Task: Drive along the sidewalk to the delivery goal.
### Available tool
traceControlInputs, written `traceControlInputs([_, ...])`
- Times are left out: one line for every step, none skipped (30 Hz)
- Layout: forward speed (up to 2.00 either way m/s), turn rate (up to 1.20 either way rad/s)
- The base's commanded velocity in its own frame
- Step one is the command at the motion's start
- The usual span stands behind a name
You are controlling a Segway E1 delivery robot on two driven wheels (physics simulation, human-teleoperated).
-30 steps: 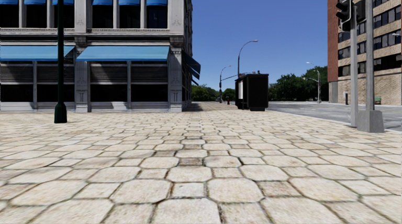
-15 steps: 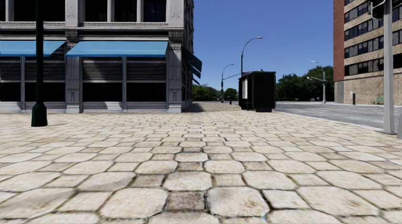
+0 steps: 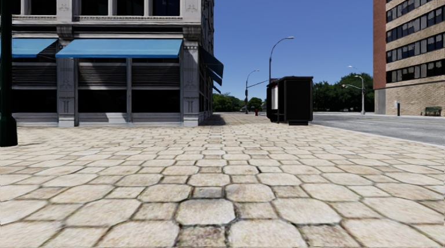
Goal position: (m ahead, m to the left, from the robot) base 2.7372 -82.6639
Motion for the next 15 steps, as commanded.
traceControlInputs([2.0,-0.31])
traceControlInputs([2.0,-0.81])
traceControlInputs([2.0,-1.2])
traceControlInputs([2.0,-1.2])
traceControlInputs([2.0,-1.2])
traceControlInputs([2.0,-1.2])
traceControlInputs([2.0,-1.2])
traceControlInputs([2.0,-1.2])
traceControlInputs([2.0,-1.2])
traceControlInputs([2.0,-0.54])
traceControlInputs([2.0,-0.12])
traceControlInputs([2.0,-0.02])
traceControlInputs([2.0,0.0])
traceControlInputs([2.0,0.0])
traceControlInputs([2.0,0.0])
